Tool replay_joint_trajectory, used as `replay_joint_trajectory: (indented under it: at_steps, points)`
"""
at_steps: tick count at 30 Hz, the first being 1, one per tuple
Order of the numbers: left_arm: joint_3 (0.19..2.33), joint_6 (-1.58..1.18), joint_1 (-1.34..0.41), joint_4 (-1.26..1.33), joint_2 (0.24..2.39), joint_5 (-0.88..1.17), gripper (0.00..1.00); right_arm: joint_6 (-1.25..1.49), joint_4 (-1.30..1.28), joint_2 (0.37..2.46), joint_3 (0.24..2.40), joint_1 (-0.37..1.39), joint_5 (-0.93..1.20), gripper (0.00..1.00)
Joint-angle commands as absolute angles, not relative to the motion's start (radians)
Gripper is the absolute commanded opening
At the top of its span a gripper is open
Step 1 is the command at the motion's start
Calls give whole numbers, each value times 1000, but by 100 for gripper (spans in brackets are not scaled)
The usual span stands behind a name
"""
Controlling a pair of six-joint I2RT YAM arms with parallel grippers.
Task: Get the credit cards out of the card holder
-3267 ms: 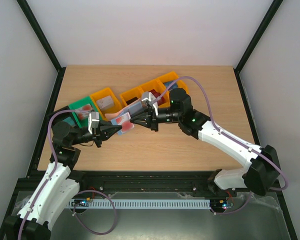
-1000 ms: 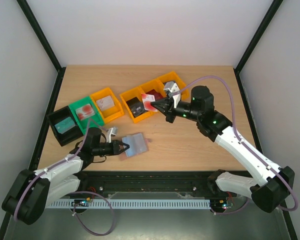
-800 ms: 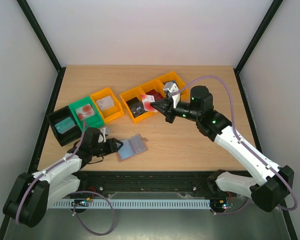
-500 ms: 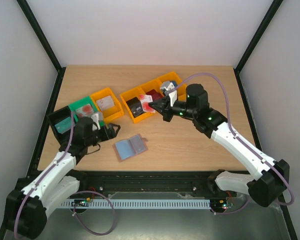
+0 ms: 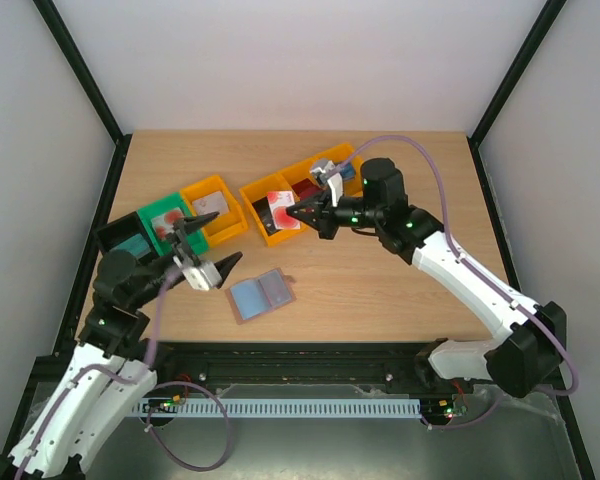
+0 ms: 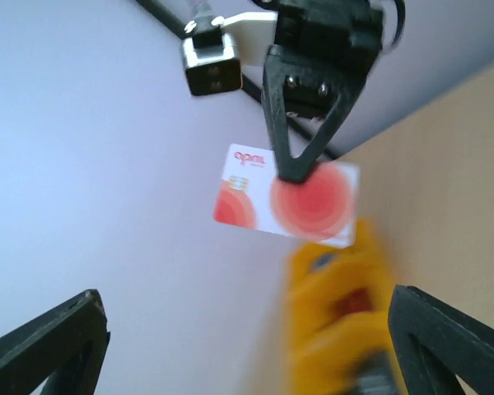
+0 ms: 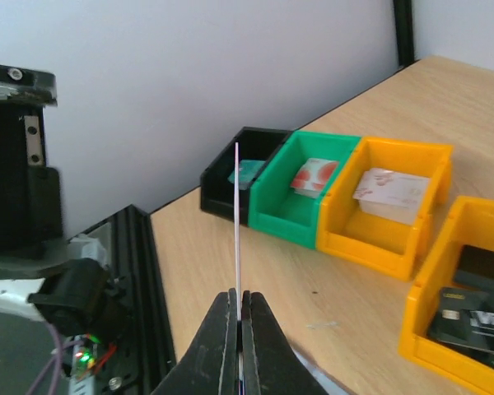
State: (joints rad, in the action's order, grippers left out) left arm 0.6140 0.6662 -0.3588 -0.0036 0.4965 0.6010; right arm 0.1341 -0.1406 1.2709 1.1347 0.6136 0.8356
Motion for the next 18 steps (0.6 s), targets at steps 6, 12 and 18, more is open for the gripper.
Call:
replay_joint_trajectory:
  at_steps: [6,12,18]
  points:
    - [305,2036,-451,580,499,478,95,212,-97,1346,1193,723,978,2]
    - [284,2169,-518,651,559,437,86,198,-126,1419,1237,778,988,2]
    - [291,2187,-546,599,561,394,62,193,-136,1445,1253,794,1005,2]
